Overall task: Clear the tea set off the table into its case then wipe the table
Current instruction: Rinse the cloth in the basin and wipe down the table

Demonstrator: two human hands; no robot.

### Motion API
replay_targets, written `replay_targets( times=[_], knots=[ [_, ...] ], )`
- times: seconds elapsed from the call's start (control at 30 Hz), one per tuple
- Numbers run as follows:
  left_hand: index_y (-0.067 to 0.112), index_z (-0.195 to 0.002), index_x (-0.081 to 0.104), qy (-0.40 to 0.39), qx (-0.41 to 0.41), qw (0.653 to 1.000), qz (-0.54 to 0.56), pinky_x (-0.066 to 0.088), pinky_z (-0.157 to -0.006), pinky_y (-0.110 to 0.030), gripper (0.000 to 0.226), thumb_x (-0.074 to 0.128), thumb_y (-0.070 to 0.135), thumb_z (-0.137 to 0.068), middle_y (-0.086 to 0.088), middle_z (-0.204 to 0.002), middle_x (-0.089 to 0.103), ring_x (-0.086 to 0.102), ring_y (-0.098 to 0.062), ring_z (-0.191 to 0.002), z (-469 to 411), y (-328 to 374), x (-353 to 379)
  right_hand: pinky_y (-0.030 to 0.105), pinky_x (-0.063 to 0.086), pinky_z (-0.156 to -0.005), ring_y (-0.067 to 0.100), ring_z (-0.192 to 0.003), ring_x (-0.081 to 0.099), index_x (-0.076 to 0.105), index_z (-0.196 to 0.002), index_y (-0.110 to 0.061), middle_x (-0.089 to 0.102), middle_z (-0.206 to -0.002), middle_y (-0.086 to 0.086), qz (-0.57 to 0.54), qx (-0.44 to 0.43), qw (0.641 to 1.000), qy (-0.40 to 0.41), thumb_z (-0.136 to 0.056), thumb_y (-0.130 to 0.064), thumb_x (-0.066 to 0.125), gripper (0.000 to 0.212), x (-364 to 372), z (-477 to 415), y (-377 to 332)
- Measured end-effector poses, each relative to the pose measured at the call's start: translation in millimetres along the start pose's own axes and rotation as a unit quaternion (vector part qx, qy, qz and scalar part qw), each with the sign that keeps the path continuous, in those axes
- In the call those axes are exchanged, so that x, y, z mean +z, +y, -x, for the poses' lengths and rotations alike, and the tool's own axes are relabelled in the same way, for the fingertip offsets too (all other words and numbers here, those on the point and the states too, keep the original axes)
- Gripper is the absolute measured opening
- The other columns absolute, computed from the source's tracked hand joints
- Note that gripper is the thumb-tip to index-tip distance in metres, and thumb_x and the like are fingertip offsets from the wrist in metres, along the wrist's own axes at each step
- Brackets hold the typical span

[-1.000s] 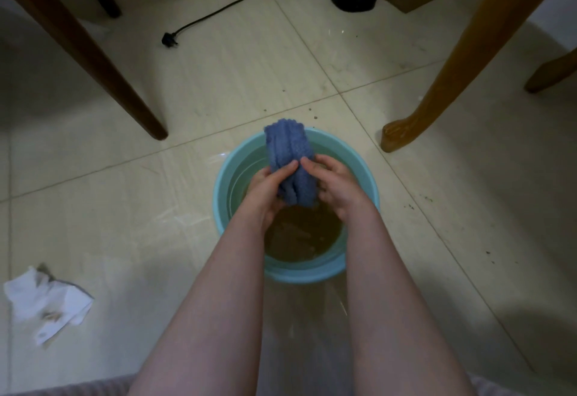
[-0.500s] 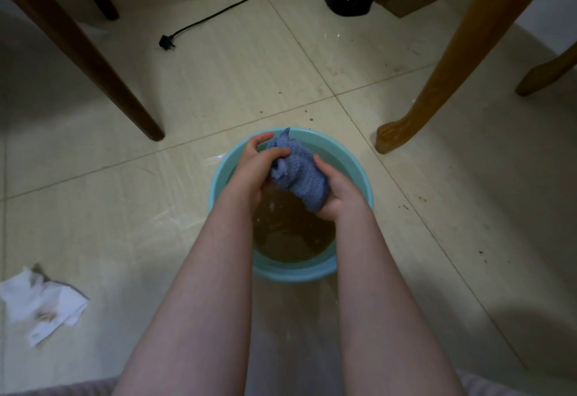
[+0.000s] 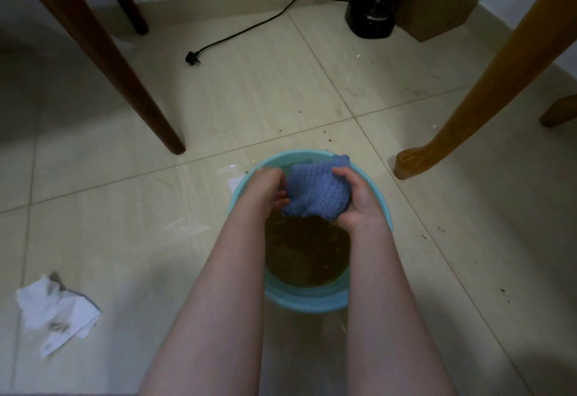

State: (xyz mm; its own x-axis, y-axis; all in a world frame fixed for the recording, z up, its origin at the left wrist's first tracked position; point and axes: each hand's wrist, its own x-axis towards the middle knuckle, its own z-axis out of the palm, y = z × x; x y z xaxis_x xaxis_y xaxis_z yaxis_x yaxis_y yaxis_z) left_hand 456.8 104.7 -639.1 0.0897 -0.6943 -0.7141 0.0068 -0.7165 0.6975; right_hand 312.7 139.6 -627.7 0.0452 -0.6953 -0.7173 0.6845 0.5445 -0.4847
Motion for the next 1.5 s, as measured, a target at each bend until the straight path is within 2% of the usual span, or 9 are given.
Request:
replay_targets(
  times=[0.07,0.27,0.4,0.53,0.7,1.0,1.17,1.33,1.5],
  knots=[
    [0.018,-0.099,0.055,-0.059,-0.061,0.992,0.096,0.043,-0.053,-0.028,0.013,0.047,0.026,-0.093,-0.007,-0.079,0.057,0.056,-0.02,-0.066,1,2,9,0.046,0.054,-0.077,0.036,-0.088,0.063,0.062,-0.104,-0.003,0.067,-0.095,0.019,0.021,-0.004,0.999,-0.029,-0.089,-0.015,0.052,0.022,14,-3,-7],
    [0.013,-0.122,0.064,-0.142,-0.105,0.923,0.343,0.058,-0.075,-0.04,0.064,0.056,0.064,-0.084,-0.015,-0.115,0.069,0.069,-0.028,-0.096,18,17,21,0.044,0.058,-0.078,0.03,-0.092,0.068,0.059,-0.115,-0.006,0.068,-0.106,0.017,0.152,-0.055,0.984,-0.069,-0.088,0.003,0.053,0.029,54,11,-41],
    [0.003,-0.119,0.063,-0.023,-0.021,0.959,0.282,0.058,-0.069,-0.032,0.035,0.066,0.022,-0.089,-0.017,-0.111,0.07,0.069,-0.027,-0.091,69,42,2,0.034,0.059,-0.063,0.023,-0.071,0.069,0.062,-0.107,-0.006,0.069,-0.092,0.013,0.209,-0.098,0.972,0.053,-0.079,0.017,0.056,0.037,83,59,-57],
    [0.004,-0.116,0.061,-0.064,-0.001,0.967,0.246,0.056,-0.064,-0.027,0.024,0.058,0.01,-0.093,-0.017,-0.108,0.07,0.069,-0.022,-0.084,142,91,-8,0.03,0.056,-0.059,0.023,-0.065,0.066,0.064,-0.103,-0.001,0.067,-0.088,0.017,0.161,-0.122,0.968,0.151,-0.078,0.018,0.055,0.033,120,123,-66],
    [0.017,-0.093,0.055,0.021,0.021,0.982,0.187,0.053,-0.064,-0.018,0.021,0.057,-0.003,-0.091,-0.005,-0.09,0.065,0.061,-0.013,-0.076,245,179,-18,0.034,0.058,-0.063,0.025,-0.07,0.069,0.062,-0.11,0.001,0.07,-0.089,0.017,0.032,-0.085,0.986,0.141,-0.085,0.005,0.057,0.026,174,220,-105],
    [0.016,-0.098,0.059,0.025,0.051,0.987,0.151,0.053,-0.073,-0.025,0.016,0.058,0.001,-0.091,-0.011,-0.099,0.066,0.062,-0.024,-0.09,435,313,-23,0.048,0.052,-0.089,0.042,-0.106,0.062,0.057,-0.125,0.004,0.062,-0.121,0.028,-0.08,0.036,0.992,0.094,-0.069,-0.011,0.062,0.058,273,418,-209],
    [0.011,-0.098,0.062,-0.001,0.115,0.986,0.124,0.054,-0.064,-0.019,0.014,0.059,0.0,-0.09,-0.01,-0.095,0.068,0.064,-0.02,-0.084,494,380,-6,0.043,0.054,-0.077,0.036,-0.084,0.069,0.062,-0.111,0.006,0.069,-0.1,0.024,-0.108,0.008,0.993,0.05,-0.084,-0.007,0.046,0.034,292,491,-276],
    [0.008,-0.109,0.064,-0.062,0.131,0.98,0.134,0.052,-0.088,-0.041,0.02,0.063,0.006,-0.089,-0.017,-0.107,0.07,0.066,-0.029,-0.098,528,423,38,0.055,0.044,-0.1,0.045,-0.115,0.057,0.051,-0.131,0.006,0.06,-0.123,0.03,-0.106,-0.076,0.989,0.068,-0.078,-0.003,0.049,0.053,278,523,-335],
    [0.021,-0.119,0.059,-0.126,0.142,0.979,0.073,0.049,-0.09,-0.042,0.03,0.063,0.011,-0.09,-0.008,-0.108,0.067,0.064,-0.024,-0.099,543,446,97,0.053,0.046,-0.098,0.038,-0.104,0.062,0.052,-0.13,0.0,0.061,-0.123,0.025,-0.114,-0.146,0.978,0.099,-0.089,-0.002,0.044,0.042,233,545,-402]
  ],
)
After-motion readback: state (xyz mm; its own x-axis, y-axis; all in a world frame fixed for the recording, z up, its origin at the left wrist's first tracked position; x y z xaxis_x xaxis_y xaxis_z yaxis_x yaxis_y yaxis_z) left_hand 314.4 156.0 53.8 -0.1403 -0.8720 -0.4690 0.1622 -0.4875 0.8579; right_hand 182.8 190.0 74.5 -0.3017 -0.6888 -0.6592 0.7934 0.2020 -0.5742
